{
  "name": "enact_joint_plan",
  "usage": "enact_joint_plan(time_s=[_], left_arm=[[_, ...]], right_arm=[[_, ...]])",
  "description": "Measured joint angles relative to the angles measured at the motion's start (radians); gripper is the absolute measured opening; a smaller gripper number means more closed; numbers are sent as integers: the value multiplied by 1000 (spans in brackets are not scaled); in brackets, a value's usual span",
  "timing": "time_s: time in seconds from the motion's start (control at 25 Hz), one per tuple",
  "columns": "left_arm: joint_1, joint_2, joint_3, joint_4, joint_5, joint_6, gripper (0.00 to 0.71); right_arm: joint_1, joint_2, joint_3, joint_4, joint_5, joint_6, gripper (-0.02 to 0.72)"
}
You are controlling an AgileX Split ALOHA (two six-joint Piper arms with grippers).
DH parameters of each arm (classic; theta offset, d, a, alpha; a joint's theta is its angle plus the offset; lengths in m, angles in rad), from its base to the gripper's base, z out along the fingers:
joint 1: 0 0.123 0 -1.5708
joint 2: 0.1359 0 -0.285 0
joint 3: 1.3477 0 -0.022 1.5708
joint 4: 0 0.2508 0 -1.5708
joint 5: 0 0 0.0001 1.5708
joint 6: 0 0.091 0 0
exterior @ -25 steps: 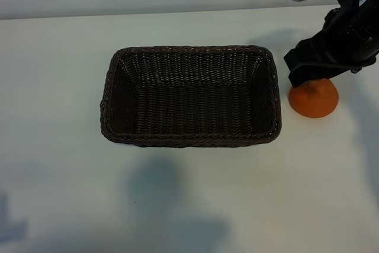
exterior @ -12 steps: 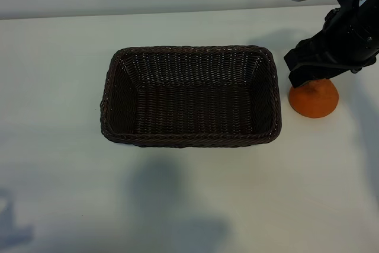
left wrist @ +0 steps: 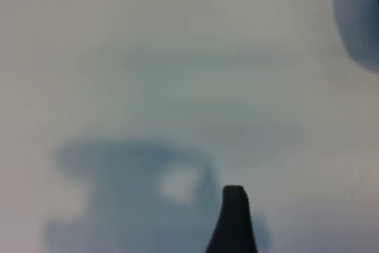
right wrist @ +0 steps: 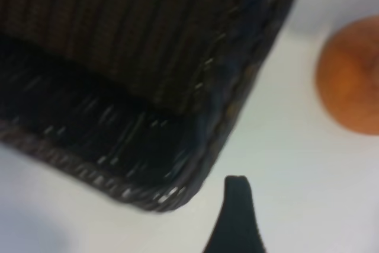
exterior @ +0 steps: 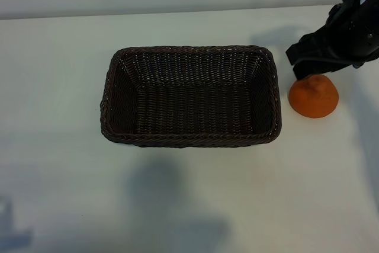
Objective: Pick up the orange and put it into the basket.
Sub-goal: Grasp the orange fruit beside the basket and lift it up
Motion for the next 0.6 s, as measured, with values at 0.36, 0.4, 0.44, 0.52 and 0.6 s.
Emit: enact_joint_plan(time_s=[0.36, 0.4, 0.44, 0.52, 0.6], left_arm=[[-31, -50, 0, -1, 5, 0, 594], [-41, -50, 0, -1, 5, 0, 594], [-55, -50, 0, -1, 5, 0, 594], [-82, -50, 0, -1, 5, 0, 594], [-100, -50, 0, -1, 5, -1, 594]], right_arm=[[0, 60, 0, -136, -54, 86, 551], [0, 79, 0, -141, -65, 88, 556], [0, 95, 0, -148, -76, 93, 562], [0, 133, 0, -167, -92, 121, 577], [0, 165, 0, -179, -106, 148, 581]])
